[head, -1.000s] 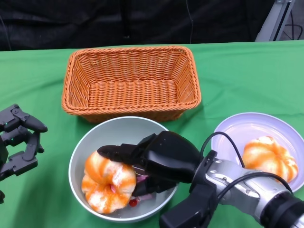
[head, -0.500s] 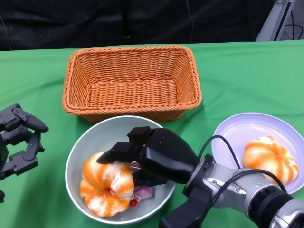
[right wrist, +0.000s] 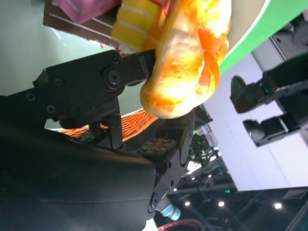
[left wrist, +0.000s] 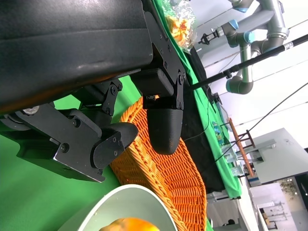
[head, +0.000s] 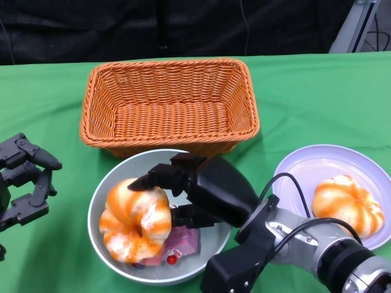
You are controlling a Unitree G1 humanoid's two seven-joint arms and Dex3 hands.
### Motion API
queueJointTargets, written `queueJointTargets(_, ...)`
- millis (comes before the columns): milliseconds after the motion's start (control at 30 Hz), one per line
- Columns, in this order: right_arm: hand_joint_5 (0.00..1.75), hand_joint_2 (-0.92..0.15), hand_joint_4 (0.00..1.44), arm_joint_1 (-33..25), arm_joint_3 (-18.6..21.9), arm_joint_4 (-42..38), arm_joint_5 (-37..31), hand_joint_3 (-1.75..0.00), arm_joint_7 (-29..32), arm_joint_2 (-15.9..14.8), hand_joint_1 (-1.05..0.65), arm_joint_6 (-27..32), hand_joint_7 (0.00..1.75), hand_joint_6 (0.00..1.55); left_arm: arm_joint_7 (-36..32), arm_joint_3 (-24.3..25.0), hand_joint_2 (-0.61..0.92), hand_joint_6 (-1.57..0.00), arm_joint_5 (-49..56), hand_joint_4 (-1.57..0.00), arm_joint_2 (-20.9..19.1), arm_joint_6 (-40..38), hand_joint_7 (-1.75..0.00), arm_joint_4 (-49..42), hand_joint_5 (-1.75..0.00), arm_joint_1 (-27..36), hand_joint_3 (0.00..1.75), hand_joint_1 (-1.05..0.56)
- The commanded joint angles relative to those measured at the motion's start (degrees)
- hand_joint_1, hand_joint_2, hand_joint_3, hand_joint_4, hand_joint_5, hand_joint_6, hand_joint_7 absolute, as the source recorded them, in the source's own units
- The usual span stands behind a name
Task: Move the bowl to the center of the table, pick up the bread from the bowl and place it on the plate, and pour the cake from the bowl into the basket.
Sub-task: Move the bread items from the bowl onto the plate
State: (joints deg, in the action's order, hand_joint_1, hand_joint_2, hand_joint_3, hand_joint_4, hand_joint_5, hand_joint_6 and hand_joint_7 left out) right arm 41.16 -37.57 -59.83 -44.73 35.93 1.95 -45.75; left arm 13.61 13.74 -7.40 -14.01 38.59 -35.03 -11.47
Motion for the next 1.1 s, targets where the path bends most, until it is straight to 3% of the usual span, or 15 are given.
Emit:
queueJointTargets(33, 1.39, -0.92, 0.61, 0.08, 2.09, 0.64, 2.17, -0.02, -0.33, 0.14, -0.26, -0.22, 0.79, 0.76, -0.06, 0.45, 0.66, -0.71, -0.15, -0.76, -1.15, 0.77, -1.39, -0.81, -1.67, -0.44, 1.02, 0.05)
queueJointTargets(200, 1.39, -0.92, 0.62, 0.08, 3.39, 1.63, 3.07, -0.05, -1.16, -0.11, -0.25, -0.17, 0.76, 0.78, -0.04, 0.41, 0.65, -0.72, -0.24, -0.76, -1.12, 0.43, -1.38, -0.8, -1.66, -0.54, 1.03, 0.06)
queueJointTargets(433, 1.23, -0.92, 0.66, -0.79, 5.57, 4.78, 4.52, -0.07, -3.7, -0.93, -0.24, -0.17, 0.74, 0.79, -0.63, 0.47, 0.66, -0.72, 0.55, -0.77, -1.39, 0.55, -1.37, -1.18, -1.64, -0.77, 1.01, 0.05)
queueJointTargets(500, 1.37, -0.92, 0.64, -1.29, 6.25, 6.22, 4.94, -0.05, -4.47, -1.57, -0.25, -0.66, 0.76, 0.79, -0.22, 0.51, 0.67, -0.72, 0.32, -0.77, -1.5, 1.07, -1.37, -1.61, -1.64, -0.94, 0.99, 0.06)
queueJointTargets(600, 1.42, -0.92, 0.62, -2.08, 7.03, 8.27, 5.47, -0.04, -5.61, -2.33, -0.25, -0.75, 0.77, 0.79, -0.13, 0.48, 0.68, -0.72, 0.21, -0.77, -1.56, 1.15, -1.37, -1.91, -1.65, -1.1, 0.98, 0.07)
queueJointTargets(867, 1.43, -0.92, 0.58, -5.74, 10.72, 17.13, 8.45, -0.07, -10.09, -5.34, -0.23, -0.63, 0.98, 0.69, -0.29, 0.42, 0.69, -0.72, 0.4, -0.78, -1.81, 1.04, -1.37, -2.56, -1.65, -1.47, 0.96, 0.06)
queueJointTargets(1100, 1.33, -0.92, 0.62, -9.67, 14.38, 24.03, 12.1, -0.05, -14.66, -7.37, -0.21, 0.22, 0.9, 0.74, 0.1, 0.49, 0.69, -0.73, -0.11, -0.78, -1.78, 0.8, -1.37, -3.09, -1.65, -1.81, 0.96, 0.05)
